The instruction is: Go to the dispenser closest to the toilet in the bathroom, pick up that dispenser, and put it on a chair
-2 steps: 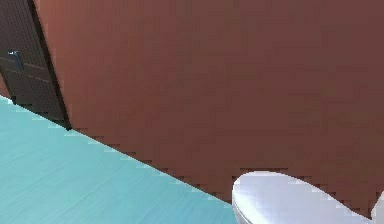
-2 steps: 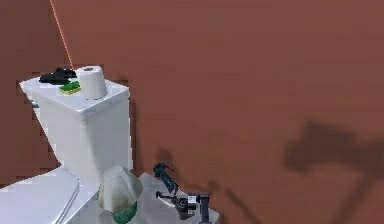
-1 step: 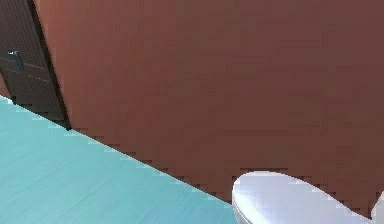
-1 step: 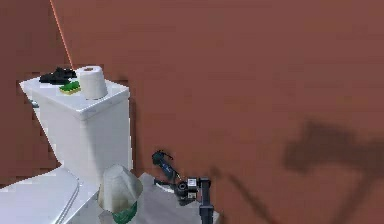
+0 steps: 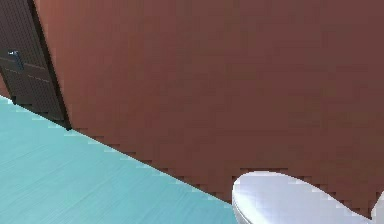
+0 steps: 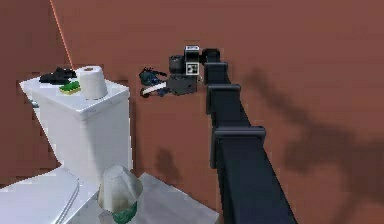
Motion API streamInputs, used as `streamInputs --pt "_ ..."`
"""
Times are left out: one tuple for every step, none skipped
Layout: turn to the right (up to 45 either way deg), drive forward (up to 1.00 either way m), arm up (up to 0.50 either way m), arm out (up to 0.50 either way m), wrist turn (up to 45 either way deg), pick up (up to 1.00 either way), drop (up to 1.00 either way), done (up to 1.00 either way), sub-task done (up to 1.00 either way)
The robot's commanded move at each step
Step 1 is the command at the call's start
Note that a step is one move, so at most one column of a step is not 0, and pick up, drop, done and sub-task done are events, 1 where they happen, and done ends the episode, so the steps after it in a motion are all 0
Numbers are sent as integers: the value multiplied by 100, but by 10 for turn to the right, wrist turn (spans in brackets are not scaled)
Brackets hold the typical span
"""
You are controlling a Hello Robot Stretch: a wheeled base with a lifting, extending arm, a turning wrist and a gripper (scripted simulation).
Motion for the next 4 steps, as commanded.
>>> streamInputs --pt "0 0 0 0 -450 0 0 0 0" --pt "0 0 0 0 -450 0 0 0 0" --pt "0 0 0 0 -120 0 0 0 0" --pt "0 0 0 -38 0 0 0 0 0"
